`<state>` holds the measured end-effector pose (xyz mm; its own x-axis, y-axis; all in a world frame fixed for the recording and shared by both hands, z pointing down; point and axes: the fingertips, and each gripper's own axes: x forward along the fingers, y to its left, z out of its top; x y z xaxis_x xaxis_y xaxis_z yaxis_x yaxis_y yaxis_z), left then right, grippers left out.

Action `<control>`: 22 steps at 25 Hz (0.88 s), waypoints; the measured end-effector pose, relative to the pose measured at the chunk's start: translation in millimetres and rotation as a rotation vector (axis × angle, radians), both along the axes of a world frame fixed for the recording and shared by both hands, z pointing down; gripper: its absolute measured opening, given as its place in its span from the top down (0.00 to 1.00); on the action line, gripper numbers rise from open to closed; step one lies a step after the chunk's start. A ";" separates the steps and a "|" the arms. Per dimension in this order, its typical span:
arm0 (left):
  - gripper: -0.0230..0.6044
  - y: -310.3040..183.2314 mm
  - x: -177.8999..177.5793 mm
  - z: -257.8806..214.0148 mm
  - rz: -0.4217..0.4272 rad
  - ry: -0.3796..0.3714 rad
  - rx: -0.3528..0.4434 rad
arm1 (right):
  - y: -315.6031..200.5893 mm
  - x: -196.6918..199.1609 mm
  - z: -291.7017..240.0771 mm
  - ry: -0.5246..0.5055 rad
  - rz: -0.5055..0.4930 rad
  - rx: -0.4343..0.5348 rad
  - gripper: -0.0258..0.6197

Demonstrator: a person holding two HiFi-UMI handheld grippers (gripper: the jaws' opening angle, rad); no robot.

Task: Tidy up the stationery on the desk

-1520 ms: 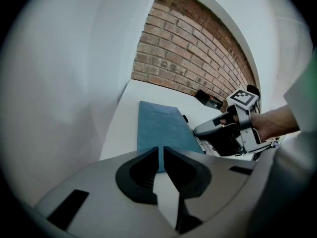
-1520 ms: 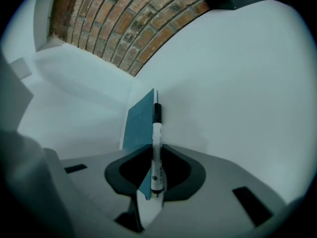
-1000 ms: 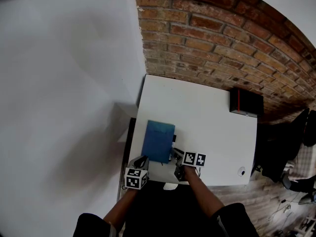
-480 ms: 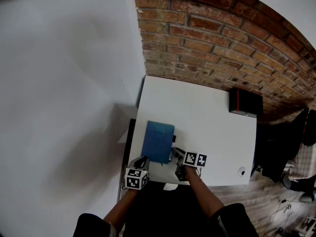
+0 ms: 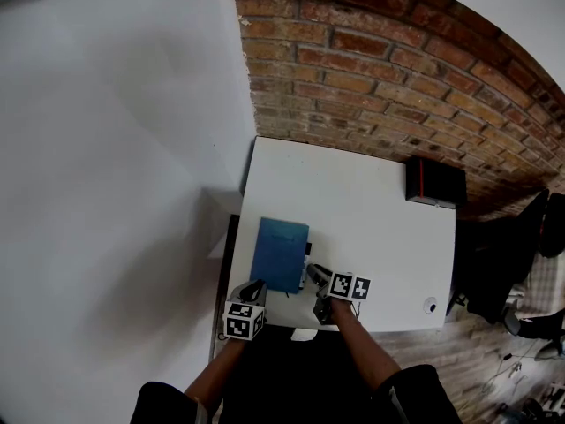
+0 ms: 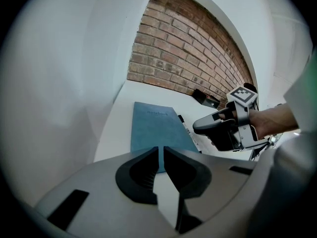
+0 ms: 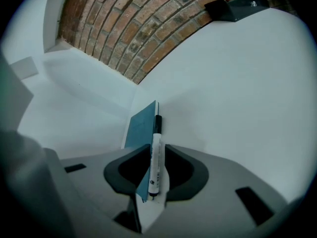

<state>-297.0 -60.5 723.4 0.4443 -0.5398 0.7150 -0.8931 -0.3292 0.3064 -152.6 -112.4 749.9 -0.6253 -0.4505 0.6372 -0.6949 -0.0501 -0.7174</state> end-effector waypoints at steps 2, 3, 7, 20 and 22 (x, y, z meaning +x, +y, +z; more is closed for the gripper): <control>0.89 -1.6 2.0 -2.8 0.008 -0.002 0.012 | -0.1 4.8 -2.3 0.040 -0.006 0.020 0.83; 0.89 -2.7 3.4 -4.7 0.012 0.000 0.019 | -0.6 7.1 -4.3 0.063 -0.012 0.037 0.83; 0.89 -7.7 9.0 -14.1 0.026 0.011 0.045 | -1.5 13.8 -14.0 0.121 -0.019 0.094 0.83; 0.89 -5.3 48.0 -48.5 0.081 0.026 0.168 | 4.8 59.9 -73.9 0.393 -0.024 0.420 0.93; 0.89 2.5 56.6 -54.8 0.085 0.029 0.183 | 11.7 66.9 -87.6 0.453 -0.037 0.489 0.93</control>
